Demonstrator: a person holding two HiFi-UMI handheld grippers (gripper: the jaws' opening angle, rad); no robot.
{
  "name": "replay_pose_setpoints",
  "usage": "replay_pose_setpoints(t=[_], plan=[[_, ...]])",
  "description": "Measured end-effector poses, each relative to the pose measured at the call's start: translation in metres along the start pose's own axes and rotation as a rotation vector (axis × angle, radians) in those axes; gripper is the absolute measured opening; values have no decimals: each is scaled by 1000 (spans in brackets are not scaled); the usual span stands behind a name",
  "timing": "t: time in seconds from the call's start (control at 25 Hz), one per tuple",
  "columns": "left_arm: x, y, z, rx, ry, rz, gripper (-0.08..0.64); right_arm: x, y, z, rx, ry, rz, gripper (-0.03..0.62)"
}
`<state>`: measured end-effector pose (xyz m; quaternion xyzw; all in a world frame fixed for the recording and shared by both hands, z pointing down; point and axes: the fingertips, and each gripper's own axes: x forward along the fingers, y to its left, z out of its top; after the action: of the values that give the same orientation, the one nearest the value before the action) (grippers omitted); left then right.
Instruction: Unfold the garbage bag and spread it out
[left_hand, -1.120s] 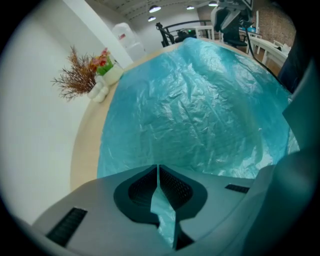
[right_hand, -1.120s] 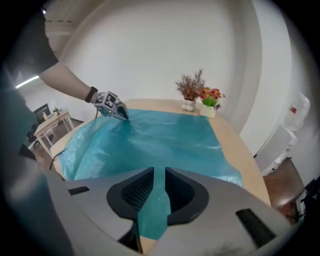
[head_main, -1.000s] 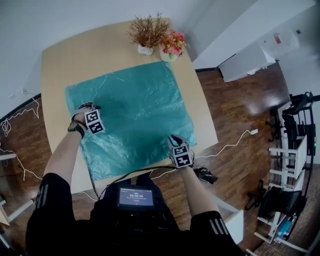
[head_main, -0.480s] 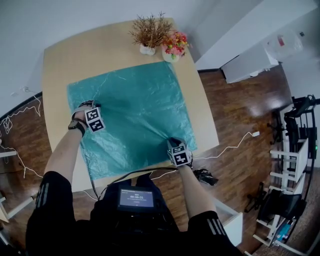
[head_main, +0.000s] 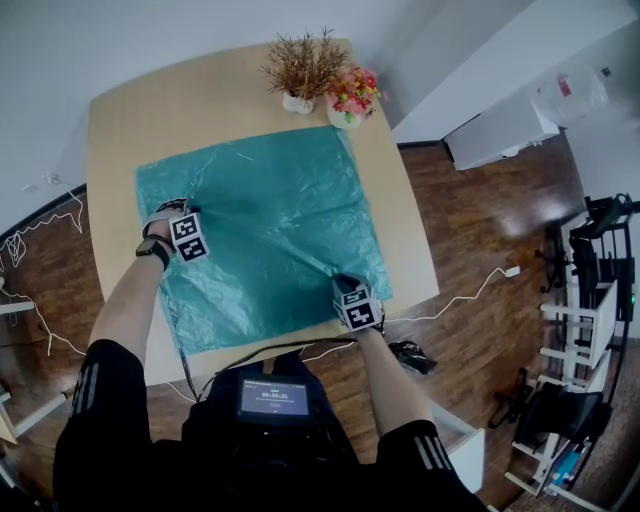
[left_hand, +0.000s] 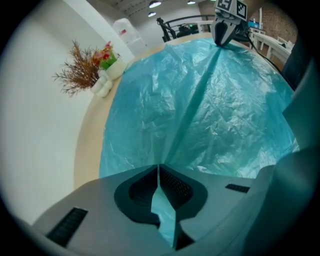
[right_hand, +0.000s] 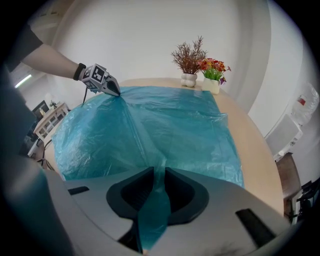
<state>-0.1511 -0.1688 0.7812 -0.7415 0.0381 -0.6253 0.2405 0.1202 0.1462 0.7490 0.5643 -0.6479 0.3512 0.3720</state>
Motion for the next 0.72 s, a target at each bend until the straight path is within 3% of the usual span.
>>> replay_pose_setpoints(t=[0.16,0.28,0.56,0.72], plan=[[2,7,-3,-6,6,7,30,3,2,8,-24,2,9,100],[-3,10,-1,-52,-30,21,34,-1,6,24,-41,-44,13,100],[-82,29,4,-277,-212,110,37,-34,10,72,-61,-238,62,101],[-155,22,-1,-492,-338,141,52,-73,17,105,-97,-363,95,101]])
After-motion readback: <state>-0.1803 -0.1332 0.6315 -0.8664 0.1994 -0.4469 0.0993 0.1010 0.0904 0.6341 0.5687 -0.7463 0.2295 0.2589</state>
